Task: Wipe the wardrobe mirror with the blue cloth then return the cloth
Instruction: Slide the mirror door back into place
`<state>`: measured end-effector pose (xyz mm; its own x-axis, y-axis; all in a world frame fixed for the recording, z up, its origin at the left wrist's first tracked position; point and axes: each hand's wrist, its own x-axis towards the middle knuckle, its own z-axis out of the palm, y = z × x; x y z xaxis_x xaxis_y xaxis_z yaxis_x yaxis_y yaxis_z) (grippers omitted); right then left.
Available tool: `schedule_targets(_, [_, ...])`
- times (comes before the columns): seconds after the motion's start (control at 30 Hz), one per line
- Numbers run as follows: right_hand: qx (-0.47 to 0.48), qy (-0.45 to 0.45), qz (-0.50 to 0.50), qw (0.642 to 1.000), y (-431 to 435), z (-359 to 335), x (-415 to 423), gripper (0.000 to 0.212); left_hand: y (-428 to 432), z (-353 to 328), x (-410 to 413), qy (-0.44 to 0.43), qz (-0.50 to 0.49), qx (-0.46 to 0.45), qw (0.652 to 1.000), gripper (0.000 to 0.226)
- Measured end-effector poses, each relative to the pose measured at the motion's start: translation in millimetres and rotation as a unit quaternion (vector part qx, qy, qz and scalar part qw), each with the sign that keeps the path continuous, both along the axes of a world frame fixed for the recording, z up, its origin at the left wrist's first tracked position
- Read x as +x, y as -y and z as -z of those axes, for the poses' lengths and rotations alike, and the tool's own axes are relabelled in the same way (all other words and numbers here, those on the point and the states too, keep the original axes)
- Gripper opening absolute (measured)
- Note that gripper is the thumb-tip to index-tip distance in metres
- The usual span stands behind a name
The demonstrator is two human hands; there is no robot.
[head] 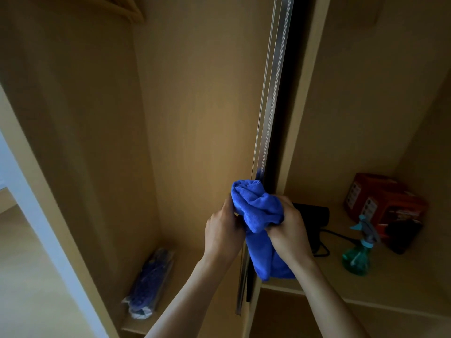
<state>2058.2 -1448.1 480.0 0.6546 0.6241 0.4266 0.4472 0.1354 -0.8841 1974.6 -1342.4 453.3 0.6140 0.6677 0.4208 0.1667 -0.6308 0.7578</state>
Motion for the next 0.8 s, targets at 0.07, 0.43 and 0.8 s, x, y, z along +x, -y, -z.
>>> schedule_targets(0.07, [0.004, -0.024, 0.003, 1.000, 1, 1, -1, 0.038, -3, 0, 1, 0.000, 0.008, 0.003, 1.000, 0.028])
schedule_targets(0.43, [-0.109, -0.167, 0.092, 0.976, 22, 20, -13, 0.071, -2, 12, -28, -0.011, 0.102, -0.017, 0.995, 0.039])
schedule_targets(0.8, [-0.031, -0.355, 0.190, 0.915, 104, 51, -109, 0.039, 73, 56, -85, -0.063, 0.344, -0.310, 0.884, 0.047])
